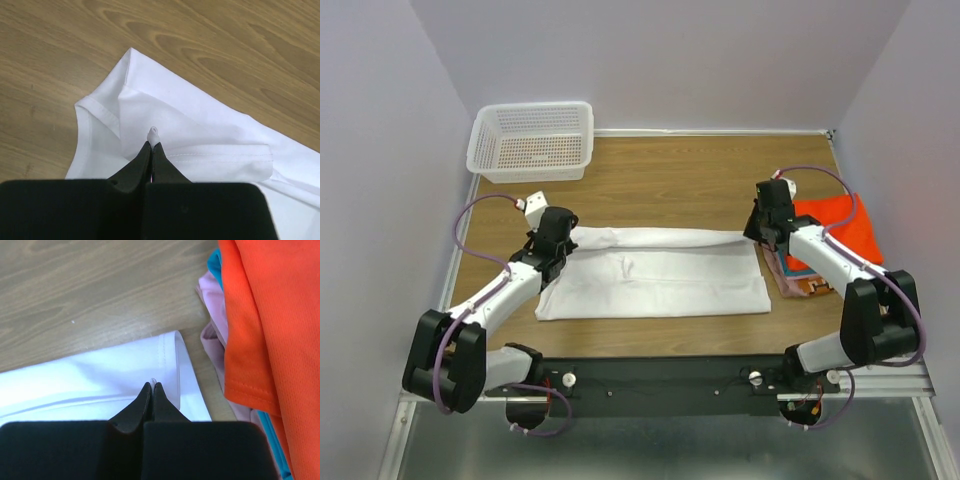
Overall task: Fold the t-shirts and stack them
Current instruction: Fold the tshirt
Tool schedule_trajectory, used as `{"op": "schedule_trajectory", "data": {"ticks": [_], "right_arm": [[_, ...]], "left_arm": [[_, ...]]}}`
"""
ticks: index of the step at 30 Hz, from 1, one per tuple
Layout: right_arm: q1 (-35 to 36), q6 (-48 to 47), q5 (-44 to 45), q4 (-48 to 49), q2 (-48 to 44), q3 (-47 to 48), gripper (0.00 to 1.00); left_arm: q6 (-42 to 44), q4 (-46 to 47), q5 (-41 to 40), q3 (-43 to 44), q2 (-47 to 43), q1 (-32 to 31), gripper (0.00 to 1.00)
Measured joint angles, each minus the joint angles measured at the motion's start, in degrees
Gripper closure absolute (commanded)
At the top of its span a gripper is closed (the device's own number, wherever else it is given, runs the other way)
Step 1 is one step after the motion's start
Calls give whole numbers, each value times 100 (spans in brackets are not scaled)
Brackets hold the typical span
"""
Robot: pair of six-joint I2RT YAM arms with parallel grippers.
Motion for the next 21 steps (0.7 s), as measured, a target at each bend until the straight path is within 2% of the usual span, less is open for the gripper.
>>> {"op": "schedule_trajectory", "data": {"ticks": [13, 21], "right_arm": [[0, 2, -131, -7, -426, -229, 99], [0, 4, -205, -7, -780, -507, 97]], "left_arm": [[-234, -50, -2, -205, -835, -87, 100], [-321, -105, 0, -243, -920, -87, 100]]}}
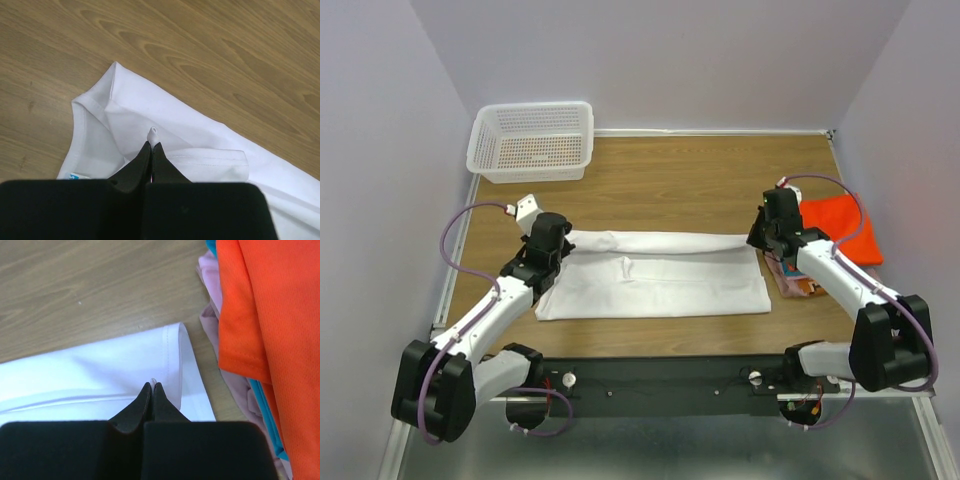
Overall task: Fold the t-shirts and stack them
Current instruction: Fold the tshirt
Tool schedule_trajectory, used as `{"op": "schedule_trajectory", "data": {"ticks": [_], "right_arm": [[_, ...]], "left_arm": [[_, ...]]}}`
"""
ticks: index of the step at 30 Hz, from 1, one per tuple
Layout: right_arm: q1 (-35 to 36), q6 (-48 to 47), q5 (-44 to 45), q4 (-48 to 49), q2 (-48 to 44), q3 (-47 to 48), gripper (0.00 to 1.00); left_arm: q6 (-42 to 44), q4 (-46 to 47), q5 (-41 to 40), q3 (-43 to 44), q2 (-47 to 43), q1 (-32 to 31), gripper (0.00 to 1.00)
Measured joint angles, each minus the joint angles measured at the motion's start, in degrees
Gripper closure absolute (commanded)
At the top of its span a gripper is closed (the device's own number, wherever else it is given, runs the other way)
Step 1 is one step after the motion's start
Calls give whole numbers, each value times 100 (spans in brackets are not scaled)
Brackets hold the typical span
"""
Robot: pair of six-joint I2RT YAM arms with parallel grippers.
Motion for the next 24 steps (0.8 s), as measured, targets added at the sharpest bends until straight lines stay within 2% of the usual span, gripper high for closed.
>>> {"op": "schedule_trajectory", "data": {"ticks": [3, 5, 6, 7, 8, 10, 11, 12, 13, 14, 16, 17, 19, 20, 24], "right_arm": [[0, 11, -52, -17, -17, -216, 93], [2, 44, -79, -35, 11, -334, 92], [2, 61, -85, -35, 26, -385, 89], [0, 70, -87, -35, 42, -428, 86], [2, 103, -92, -37, 50, -492, 81], [0, 146, -105, -42, 59, -590, 60], [0, 149, -122, -35, 52, -658, 56], [0, 162, -160, -35, 28, -730, 56], [0, 208, -192, -44, -31, -833, 55], [0, 212, -219, -50, -79, -894, 53], [0, 236, -361, -146, -372, -1095, 39], [0, 214, -387, -168, -442, -1117, 39], [0, 240, -522, -227, -723, -1161, 18], [0, 214, -621, -232, -885, -1161, 1], [2, 188, -1217, -243, -1233, -1062, 0]], "left_arm": [[-28, 22, 13, -140, 9, 0, 100], [-59, 20, 63, -278, 9, 0, 92], [-74, 28, 94, -352, 9, 0, 86], [-98, 20, 127, -435, 9, 0, 72], [-125, 2, 157, -520, 7, 0, 64], [-201, -39, 291, -682, -26, 0, 42], [-264, -81, 356, -756, -79, -2, 30], [-304, -116, 413, -835, -157, -7, 27], [-385, -203, 474, -920, -295, -13, 14], [-444, -251, 505, -960, -376, -17, 7], [-621, -483, 573, -1012, -675, -39, 5], [-667, -549, 584, -1014, -822, -39, 3], [-737, -638, 603, -1012, -1126, -39, 2], [-767, -691, 608, -992, -1276, -39, 2], [-758, -726, 632, -776, -1438, -39, 2]]}}
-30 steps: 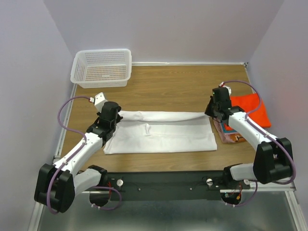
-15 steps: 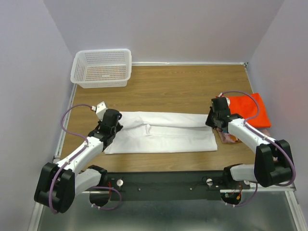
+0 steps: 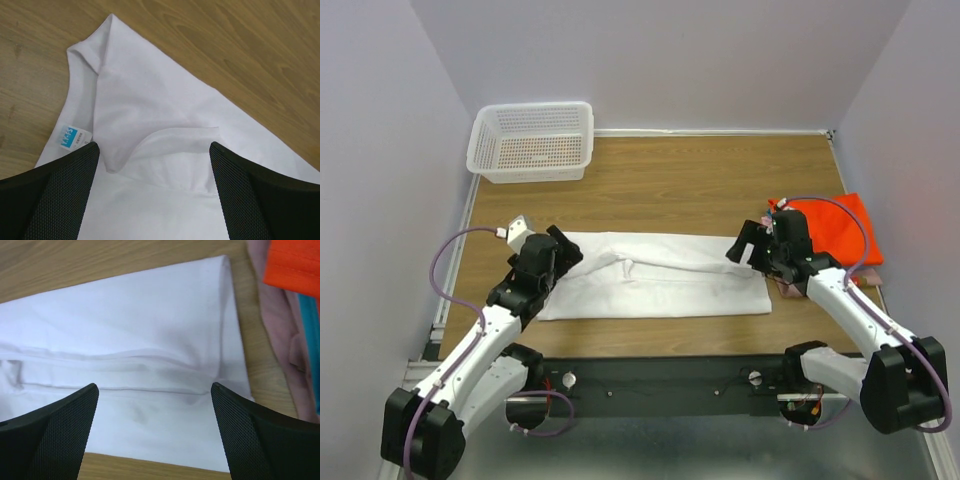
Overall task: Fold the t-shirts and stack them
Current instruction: Fold the tshirt
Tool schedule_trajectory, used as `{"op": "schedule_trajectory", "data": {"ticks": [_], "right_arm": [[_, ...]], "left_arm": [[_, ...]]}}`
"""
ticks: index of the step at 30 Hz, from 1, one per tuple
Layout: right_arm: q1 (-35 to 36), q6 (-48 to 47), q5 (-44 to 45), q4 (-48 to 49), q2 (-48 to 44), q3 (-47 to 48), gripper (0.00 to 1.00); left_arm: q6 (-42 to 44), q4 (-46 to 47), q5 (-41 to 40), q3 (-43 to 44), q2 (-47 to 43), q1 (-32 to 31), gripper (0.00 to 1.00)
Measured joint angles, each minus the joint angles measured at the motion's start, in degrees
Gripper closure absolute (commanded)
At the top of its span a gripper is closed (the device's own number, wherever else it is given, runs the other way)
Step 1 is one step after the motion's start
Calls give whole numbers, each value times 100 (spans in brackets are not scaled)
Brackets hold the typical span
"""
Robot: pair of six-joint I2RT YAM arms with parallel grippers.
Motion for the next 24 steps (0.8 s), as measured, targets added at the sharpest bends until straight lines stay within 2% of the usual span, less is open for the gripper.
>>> {"op": "schedule_trajectory", "data": {"ticks": [7, 11, 17, 20, 24], "right_arm": [[-2, -125, -772, 9, 151, 531, 0], [0, -149, -975, 81, 531, 699, 0], [0, -146, -1027, 66, 695, 699, 0], [0, -146, -1038, 68, 688, 695, 0], [-2, -149, -1045, 66, 595, 660, 0]], "left_arm": [[407, 612, 280, 575, 743, -20, 2], [767, 1154, 654, 997, 2096, -286, 2], [1137, 1569, 984, 1394, 3327, -850, 2], [1198, 1626, 1080, 1419, 3657, -1049, 2], [1231, 1681, 1209, 1270, 3679, -1217, 2]]}}
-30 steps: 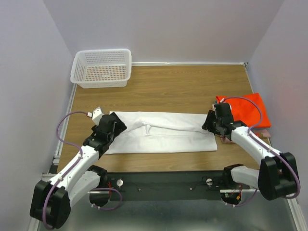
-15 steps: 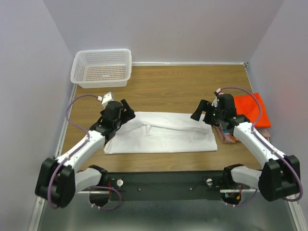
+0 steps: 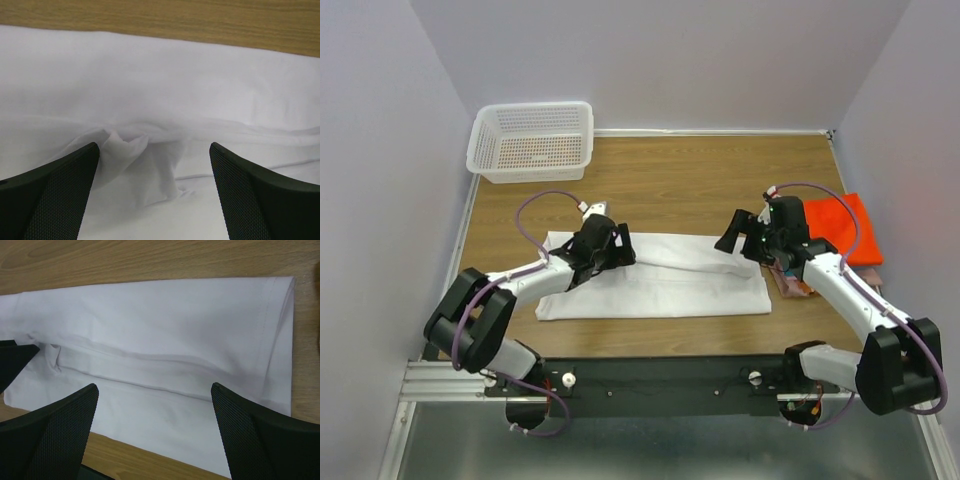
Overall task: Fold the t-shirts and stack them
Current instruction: Fold the tshirt
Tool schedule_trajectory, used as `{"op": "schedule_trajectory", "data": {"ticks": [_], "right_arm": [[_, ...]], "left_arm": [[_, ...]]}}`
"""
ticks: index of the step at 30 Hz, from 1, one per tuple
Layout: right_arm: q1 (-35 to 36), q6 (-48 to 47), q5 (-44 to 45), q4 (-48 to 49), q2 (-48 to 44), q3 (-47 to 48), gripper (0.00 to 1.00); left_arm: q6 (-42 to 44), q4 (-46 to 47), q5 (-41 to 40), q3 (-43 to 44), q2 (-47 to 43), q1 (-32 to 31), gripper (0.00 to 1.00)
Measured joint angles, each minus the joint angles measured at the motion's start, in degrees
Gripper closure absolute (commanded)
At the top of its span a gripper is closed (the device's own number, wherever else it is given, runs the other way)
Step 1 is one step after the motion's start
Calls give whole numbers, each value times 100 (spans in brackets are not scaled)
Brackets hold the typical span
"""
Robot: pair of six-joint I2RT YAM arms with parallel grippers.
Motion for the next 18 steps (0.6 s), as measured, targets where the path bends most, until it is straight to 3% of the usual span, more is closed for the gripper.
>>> {"op": "schedule_trajectory", "data": {"ticks": [4, 10, 18], "right_arm": [[0, -2, -9, 2, -186, -87, 0], [2, -9, -13, 0, -382, -258, 0], [0, -125, -46, -2, -393, -278, 0]], "left_arm": [[-85, -131, 72, -354, -328, -258, 2], [-446, -662, 122, -876, -1663, -813, 2], [-791, -1453, -243, -960, -2472, -881, 2]]}}
